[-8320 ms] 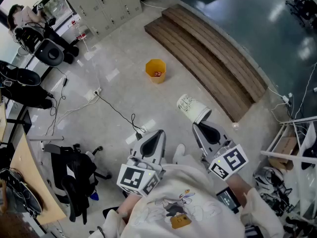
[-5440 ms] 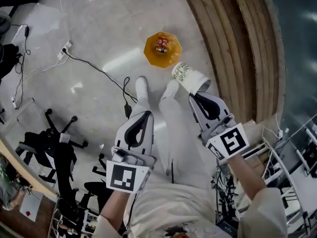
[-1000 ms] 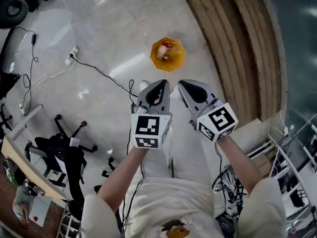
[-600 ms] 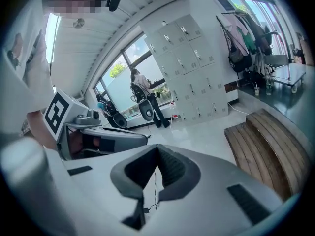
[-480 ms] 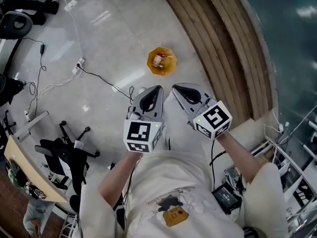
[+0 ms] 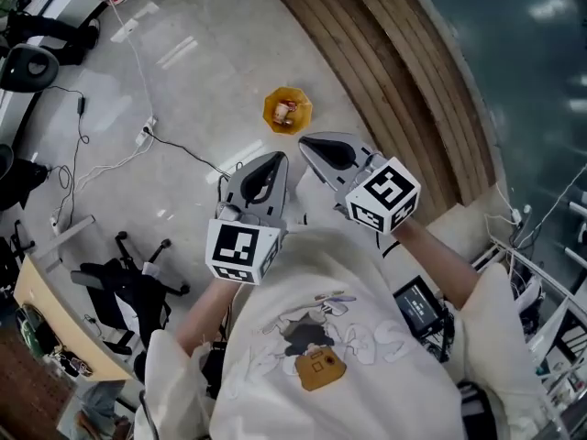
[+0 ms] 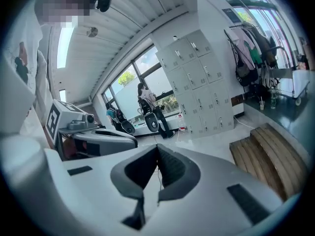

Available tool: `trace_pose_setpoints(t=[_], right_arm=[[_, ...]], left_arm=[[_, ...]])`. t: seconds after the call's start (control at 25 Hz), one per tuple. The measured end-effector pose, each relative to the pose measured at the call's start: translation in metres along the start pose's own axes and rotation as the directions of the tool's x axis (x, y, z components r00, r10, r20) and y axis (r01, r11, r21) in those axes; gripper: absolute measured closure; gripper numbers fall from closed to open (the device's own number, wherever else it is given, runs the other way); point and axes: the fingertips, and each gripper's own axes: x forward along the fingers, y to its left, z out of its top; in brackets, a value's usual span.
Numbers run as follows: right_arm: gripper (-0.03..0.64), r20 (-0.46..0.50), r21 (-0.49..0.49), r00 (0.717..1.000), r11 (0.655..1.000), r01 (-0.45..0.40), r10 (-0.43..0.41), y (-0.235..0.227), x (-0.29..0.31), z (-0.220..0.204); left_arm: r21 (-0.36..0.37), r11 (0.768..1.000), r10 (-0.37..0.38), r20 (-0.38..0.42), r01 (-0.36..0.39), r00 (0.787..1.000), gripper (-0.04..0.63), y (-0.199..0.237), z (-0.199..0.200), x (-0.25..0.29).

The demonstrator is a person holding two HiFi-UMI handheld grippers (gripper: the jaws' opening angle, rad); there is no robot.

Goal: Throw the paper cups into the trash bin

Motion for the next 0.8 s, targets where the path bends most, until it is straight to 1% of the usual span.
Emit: trace_pose_setpoints(t=[0.12, 0.2, 0.28, 0.44, 0.56, 0.8], right_arm=[[0.611, -0.004, -0.026, 1.0, 0.999, 0.023, -0.023, 0.01, -0.019, 0.009], [0.611, 0.001, -0.036, 0.999, 0.999, 0.037, -0.037, 0.012, -0.031, 0.018], [0.611, 0.011, -0.047, 0.999, 0.998, 0.047, -0.047, 0.016, -0.035, 0.029], [0.611, 0.037, -0.052, 0.999, 0.998, 0.043, -0.041, 0.023, -0.035, 0.044], [0.611, 0.026, -0.043, 0.999, 0.998, 0.037, -0.036, 0.018, -0.035, 0.045], [0.611, 0.006, -0.025, 1.0, 1.0, 0.012, -0.012, 0.02, -0.04, 0.035]], left_arm=[[-0.006, 1.0, -0.007, 0.025, 0.007, 1.0, 0.589, -0.015, 0.013, -0.015], [-0.017, 1.0, -0.015, 0.056, 0.016, 0.998, 0.589, -0.022, 0.026, -0.017], [-0.023, 1.0, -0.017, 0.098, 0.019, 0.995, 0.589, -0.022, 0.039, -0.023], [-0.022, 1.0, 0.008, 0.16, -0.005, 0.987, 0.589, -0.011, 0.057, -0.034], [-0.04, 0.999, 0.018, 0.168, -0.012, 0.986, 0.589, -0.009, 0.061, -0.027], [-0.046, 0.999, 0.025, 0.173, -0.017, 0.985, 0.589, -0.018, 0.063, -0.021]])
